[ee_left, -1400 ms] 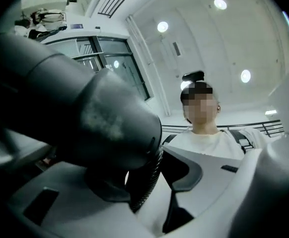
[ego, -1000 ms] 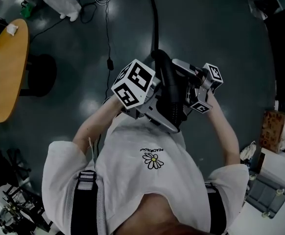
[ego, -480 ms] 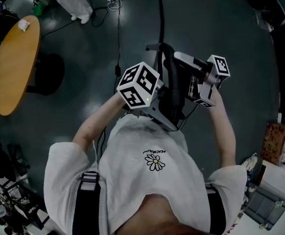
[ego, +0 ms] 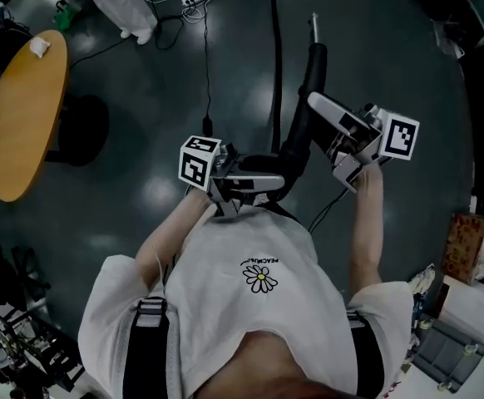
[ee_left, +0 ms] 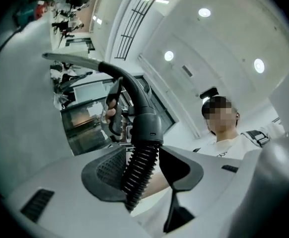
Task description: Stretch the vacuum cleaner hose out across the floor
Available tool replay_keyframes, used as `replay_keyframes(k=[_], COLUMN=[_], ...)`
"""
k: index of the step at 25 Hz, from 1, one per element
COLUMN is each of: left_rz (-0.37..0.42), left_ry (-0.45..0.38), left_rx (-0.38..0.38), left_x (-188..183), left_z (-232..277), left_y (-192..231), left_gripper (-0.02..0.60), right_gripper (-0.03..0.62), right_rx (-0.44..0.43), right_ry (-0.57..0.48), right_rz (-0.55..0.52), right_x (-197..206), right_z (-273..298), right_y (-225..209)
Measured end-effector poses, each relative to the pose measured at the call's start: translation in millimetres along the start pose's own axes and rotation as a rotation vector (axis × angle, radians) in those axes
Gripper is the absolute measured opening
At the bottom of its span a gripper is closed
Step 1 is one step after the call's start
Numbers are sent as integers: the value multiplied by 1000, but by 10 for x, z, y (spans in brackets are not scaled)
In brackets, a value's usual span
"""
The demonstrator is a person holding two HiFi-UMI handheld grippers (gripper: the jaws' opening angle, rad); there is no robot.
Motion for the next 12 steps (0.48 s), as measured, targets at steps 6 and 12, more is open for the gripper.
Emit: replay_keyframes(k=[6,12], left_rz=[198,74], left_ry=[11,-683], left_rx=[-33,192], left_x=[-543,-1536], left_z=[-272,-894], left_y=[-294,-437], left_gripper=[189,187], right_gripper=[244,264], right_rx=[-5,-18], right_ry=[-33,3], right_rz=[-337,-473], right_x=[-212,-275], right_z=[98,-8], right_y=[438,654])
Point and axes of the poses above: the fingertips, and each gripper's own axes: z forward along the fingers, y to its left, x out of its underside, the point moved 5 cm from there along -z, backward along the fingers, and after that the axes turned 2 degrees about z, right-handed, at the moved point
